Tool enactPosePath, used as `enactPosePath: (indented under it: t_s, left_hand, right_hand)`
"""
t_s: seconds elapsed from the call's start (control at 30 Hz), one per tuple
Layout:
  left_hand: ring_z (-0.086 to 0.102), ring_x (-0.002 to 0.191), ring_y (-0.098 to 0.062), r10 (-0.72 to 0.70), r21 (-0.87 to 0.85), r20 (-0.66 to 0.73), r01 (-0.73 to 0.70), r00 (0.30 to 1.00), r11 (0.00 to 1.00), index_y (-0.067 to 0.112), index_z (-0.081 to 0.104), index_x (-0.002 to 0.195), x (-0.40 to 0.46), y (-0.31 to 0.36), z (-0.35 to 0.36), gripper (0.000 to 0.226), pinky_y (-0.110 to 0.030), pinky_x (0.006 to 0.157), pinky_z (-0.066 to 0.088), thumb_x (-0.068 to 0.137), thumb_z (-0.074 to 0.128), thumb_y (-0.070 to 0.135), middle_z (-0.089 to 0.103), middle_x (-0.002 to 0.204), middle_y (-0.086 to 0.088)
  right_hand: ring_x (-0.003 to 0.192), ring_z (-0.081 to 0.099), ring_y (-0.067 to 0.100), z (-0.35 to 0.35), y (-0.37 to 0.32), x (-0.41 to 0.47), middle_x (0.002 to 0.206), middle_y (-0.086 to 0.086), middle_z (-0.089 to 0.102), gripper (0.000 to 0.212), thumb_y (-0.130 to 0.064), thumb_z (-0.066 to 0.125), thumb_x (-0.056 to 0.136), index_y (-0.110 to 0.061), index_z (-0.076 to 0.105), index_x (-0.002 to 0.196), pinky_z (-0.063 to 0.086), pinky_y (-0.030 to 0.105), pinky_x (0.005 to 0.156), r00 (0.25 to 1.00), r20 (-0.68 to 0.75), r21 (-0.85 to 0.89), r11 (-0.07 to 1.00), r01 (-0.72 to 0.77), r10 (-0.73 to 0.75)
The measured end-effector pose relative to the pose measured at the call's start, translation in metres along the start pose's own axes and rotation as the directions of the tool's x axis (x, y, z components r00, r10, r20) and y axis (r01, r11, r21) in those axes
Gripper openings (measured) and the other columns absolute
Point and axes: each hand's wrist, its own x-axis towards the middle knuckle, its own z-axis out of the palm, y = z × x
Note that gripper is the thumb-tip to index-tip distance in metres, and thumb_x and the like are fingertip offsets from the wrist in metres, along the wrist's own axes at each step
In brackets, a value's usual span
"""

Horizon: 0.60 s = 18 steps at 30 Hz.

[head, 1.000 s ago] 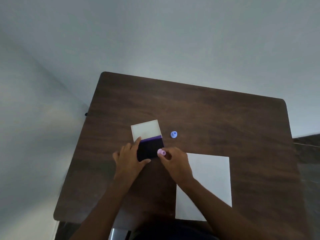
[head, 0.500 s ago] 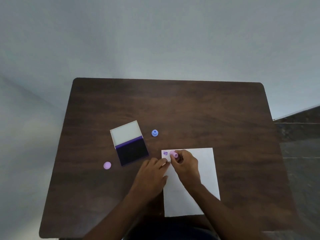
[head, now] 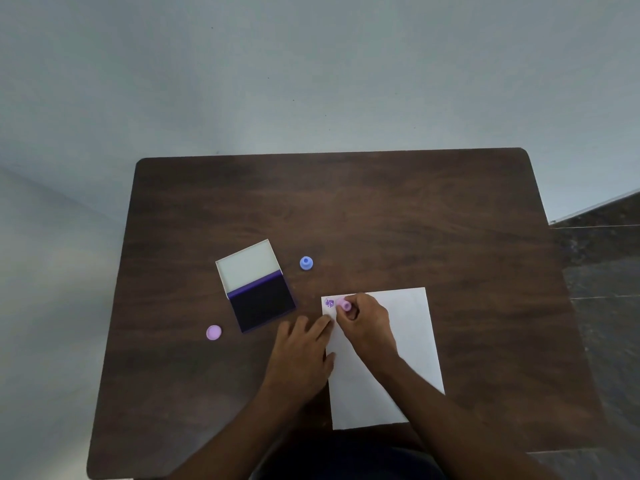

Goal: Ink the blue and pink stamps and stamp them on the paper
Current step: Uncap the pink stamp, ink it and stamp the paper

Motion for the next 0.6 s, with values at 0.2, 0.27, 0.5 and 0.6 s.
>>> enactPosePath:
  t_s: [0.2, 0.27, 0.5, 0.6]
  left_hand:
    - [0.042, 0.13, -0.017, -0.001, 0.028, 0.017, 0.0, 1.0, 1.0, 0.028, 0.031, 0.148, 0.0026, 0.0012, 0.0018, 0.06, -0.037, 0.114, 0.023, 0.095, 0.037, 0.055, 0.043, 0.15, 0.005]
    - [0.042, 0.13, -0.018, -0.001, 0.033, 0.016, 0.001, 1.0, 0.999, 0.028, 0.031, 0.148, 0.0026, 0.0013, 0.002, 0.06, -0.037, 0.114, 0.023, 0.095, 0.038, 0.054, 0.043, 0.15, 0.005]
    - [0.041, 0.131, -0.019, 0.001, 0.025, 0.015, -0.002, 1.0, 1.0, 0.028, 0.028, 0.149, 0.0004, 0.001, 0.0016, 0.06, -0.038, 0.115, 0.022, 0.096, 0.039, 0.052, 0.041, 0.151, 0.005]
    - [0.04, 0.131, -0.019, 0.002, 0.032, 0.016, -0.002, 1.0, 0.999, 0.028, 0.028, 0.149, 0.0, 0.0009, 0.0011, 0.06, -0.039, 0.115, 0.022, 0.095, 0.039, 0.052, 0.042, 0.151, 0.004]
  right_hand:
    - [0.102, 0.061, 0.02, 0.0, -0.0028, 0.0003, 0.123, 0.008, 0.064, 0.039, -0.039, 0.059, 0.089, -0.01, 0.058, 0.115, 0.048, 0.029, 0.094, 1.0, -0.002, -0.008, 1.0, -0.007, 0.007]
    - [0.103, 0.061, 0.02, 0.0003, -0.0036, 0.0009, 0.124, 0.008, 0.063, 0.04, -0.039, 0.061, 0.088, -0.01, 0.058, 0.116, 0.049, 0.03, 0.095, 1.0, 0.0, -0.016, 1.0, -0.018, 0.018]
    - [0.104, 0.061, 0.02, 0.0028, -0.0037, 0.0024, 0.125, 0.007, 0.062, 0.042, -0.04, 0.061, 0.087, -0.012, 0.056, 0.118, 0.046, 0.028, 0.094, 0.999, 0.006, -0.047, 0.998, -0.034, 0.034]
    - [0.103, 0.061, 0.019, 0.0051, -0.0046, 0.004, 0.124, 0.007, 0.063, 0.041, -0.04, 0.061, 0.087, -0.012, 0.056, 0.118, 0.046, 0.027, 0.093, 0.999, 0.005, -0.05, 0.998, -0.049, 0.05]
